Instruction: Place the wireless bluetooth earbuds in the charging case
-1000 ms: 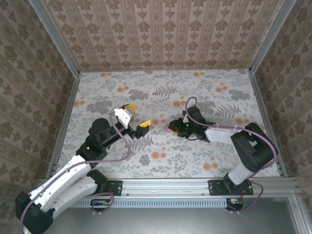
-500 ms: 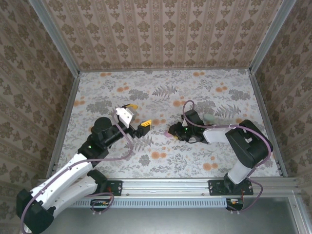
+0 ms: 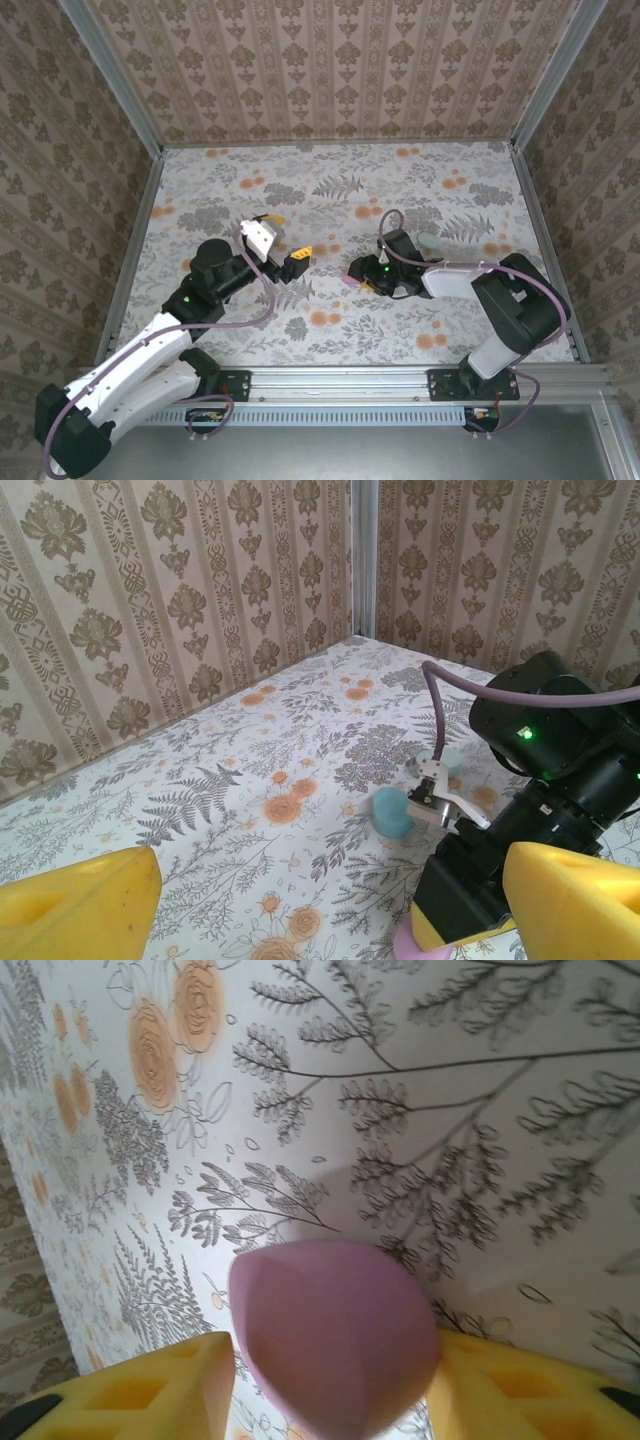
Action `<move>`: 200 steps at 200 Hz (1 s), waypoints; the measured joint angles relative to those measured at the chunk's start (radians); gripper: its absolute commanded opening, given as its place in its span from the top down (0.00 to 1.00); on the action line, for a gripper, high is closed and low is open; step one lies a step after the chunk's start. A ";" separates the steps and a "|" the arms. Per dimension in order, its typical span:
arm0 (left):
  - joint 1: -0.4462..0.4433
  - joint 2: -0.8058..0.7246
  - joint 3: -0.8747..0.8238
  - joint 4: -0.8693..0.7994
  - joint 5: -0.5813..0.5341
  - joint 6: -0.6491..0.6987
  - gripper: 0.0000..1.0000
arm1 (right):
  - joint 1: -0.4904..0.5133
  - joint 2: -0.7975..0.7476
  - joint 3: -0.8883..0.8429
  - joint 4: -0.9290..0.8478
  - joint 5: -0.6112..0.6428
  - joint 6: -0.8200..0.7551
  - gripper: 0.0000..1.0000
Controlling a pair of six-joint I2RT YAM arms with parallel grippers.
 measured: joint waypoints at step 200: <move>0.662 0.497 -0.147 0.253 -0.387 -0.015 0.00 | -0.476 -0.286 -0.248 0.336 0.542 -0.939 0.00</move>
